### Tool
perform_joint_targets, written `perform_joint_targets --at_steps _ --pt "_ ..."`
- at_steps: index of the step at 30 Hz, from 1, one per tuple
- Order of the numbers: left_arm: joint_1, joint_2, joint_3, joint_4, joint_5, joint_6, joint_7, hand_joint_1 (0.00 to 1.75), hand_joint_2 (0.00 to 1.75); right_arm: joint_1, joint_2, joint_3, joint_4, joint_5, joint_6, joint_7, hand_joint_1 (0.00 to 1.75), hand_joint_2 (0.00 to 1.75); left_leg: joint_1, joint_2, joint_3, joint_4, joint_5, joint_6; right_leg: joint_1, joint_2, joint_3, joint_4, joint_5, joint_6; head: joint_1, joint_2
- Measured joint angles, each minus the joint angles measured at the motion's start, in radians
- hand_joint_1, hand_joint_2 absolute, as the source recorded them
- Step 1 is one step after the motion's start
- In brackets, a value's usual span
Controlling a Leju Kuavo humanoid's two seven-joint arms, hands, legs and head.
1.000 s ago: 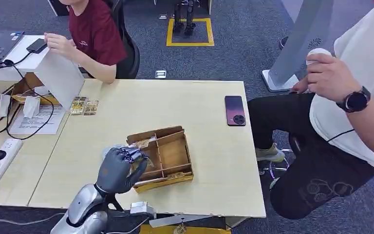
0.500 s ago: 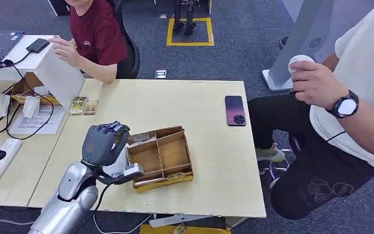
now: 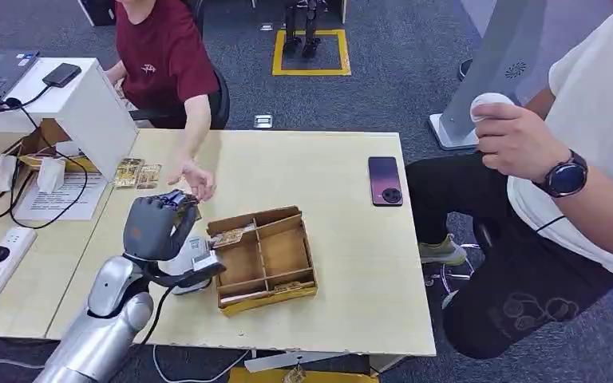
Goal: Pass the card to the sensor for recognition and then transmit it.
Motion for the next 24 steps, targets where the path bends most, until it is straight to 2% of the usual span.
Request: perform_joint_targets --at_steps 16,17,18,19,20,24 --pt "-0.014 0.0 0.041 0.038 0.016 0.002 -0.015 1.75 1.75 0.0 0.001 0.011 0.0 0.0 0.0 0.0 0.0 1.75 0.0 0.0 0.0 0.0 0.0 0.0 0.0 0.0 0.0 0.0 0.0 0.0 0.0 0.0" --pt "-0.014 0.0 0.042 0.038 0.016 0.002 -0.016 1.66 1.75 0.0 0.001 0.012 0.0 0.0 0.0 0.0 0.0 1.75 0.0 0.0 0.0 0.0 0.0 0.0 0.0 0.0 0.0 0.0 0.0 0.0 0.0 0.0" --pt "-0.014 0.0 0.042 0.039 0.016 0.002 -0.018 1.01 1.75 0.0 0.001 0.013 0.0 0.0 0.0 0.0 0.0 1.75 0.0 0.0 0.0 0.0 0.0 0.0 0.0 0.0 0.0 0.0 0.0 0.0 0.0 0.0" --pt "-0.014 0.0 0.043 0.04 0.016 0.003 -0.018 1.01 1.75 0.0 0.001 0.013 0.0 0.0 0.0 0.0 0.0 1.75 0.0 0.0 0.0 0.0 0.0 0.0 0.0 0.0 0.0 0.0 0.0 0.0 0.0 0.0" --pt "-0.014 0.0 0.043 0.042 0.017 0.003 -0.018 0.0 1.75 0.0 0.001 0.014 0.0 0.0 0.0 0.0 0.0 1.75 0.0 0.0 0.0 0.0 0.0 0.0 0.0 0.0 0.0 0.0 0.0 0.0 0.0 0.0" --pt "-0.013 -0.001 0.046 0.042 0.022 0.011 -0.018 0.0 1.75 0.0 0.001 0.014 0.0 0.0 0.0 0.0 0.0 1.75 0.0 0.0 0.0 0.0 0.0 0.0 0.0 0.0 0.0 0.0 0.0 0.0 0.0 0.0"
